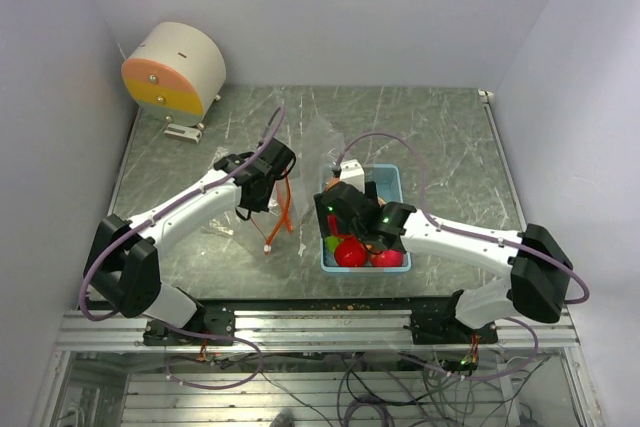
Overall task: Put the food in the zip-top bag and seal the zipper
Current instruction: Pick up the fake fruit from the bin.
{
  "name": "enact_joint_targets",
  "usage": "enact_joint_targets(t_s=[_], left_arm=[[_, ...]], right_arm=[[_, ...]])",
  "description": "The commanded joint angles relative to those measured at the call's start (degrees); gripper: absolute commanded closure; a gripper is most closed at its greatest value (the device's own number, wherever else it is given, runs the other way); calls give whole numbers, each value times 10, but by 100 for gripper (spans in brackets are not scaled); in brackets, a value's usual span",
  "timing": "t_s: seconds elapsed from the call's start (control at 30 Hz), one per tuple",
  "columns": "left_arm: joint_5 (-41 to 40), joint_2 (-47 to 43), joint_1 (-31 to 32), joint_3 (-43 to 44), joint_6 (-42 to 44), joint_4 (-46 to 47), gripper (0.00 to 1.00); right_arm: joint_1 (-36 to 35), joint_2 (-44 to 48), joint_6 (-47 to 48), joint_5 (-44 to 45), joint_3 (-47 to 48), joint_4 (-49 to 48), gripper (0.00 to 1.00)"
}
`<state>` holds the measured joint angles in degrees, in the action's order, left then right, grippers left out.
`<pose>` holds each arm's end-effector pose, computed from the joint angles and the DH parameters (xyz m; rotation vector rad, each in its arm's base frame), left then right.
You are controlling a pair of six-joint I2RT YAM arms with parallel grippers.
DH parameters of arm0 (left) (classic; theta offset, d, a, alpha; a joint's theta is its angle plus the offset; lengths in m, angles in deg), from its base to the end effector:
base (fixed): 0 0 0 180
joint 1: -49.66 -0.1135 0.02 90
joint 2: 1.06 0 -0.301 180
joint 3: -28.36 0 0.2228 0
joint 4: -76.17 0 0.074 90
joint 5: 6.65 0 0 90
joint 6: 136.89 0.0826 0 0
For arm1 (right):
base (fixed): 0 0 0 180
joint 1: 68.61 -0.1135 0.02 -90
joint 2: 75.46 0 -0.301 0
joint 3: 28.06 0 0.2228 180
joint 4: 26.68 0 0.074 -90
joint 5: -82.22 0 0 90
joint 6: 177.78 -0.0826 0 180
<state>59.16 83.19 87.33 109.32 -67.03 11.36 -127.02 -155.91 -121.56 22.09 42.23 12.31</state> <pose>0.2328 -0.1370 0.2616 0.2894 2.5837 0.2444 0.1841 0.2209 0.2609 -0.2653 2.2781 0.1902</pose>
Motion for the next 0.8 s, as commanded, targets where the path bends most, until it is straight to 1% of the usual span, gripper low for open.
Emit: enact_joint_targets(t_s=[0.0,0.2,0.27,0.37,0.5,0.67,0.77], left_arm=[[11,-20,4,-7,2,13,93],[10,-20,4,-9,2,14,93],[11,-22,4,-10,2,14,93],[12,-26,5,-12,0,13,93],[14,-32,5,-18,-1,16,93],[12,-32,5,-16,0,10,93],[13,-33,4,-13,0,10,93]], right_arm=[[4,-26,-19,-9,-9,-8,5],[5,-24,-31,-8,-31,-25,10],[6,-23,-33,0,-35,-27,15],[6,-23,-31,17,-41,-36,26],[7,-22,-25,41,-51,-54,48],[7,11,1,28,-28,-53,53],[5,64,51,-40,-20,-88,53]])
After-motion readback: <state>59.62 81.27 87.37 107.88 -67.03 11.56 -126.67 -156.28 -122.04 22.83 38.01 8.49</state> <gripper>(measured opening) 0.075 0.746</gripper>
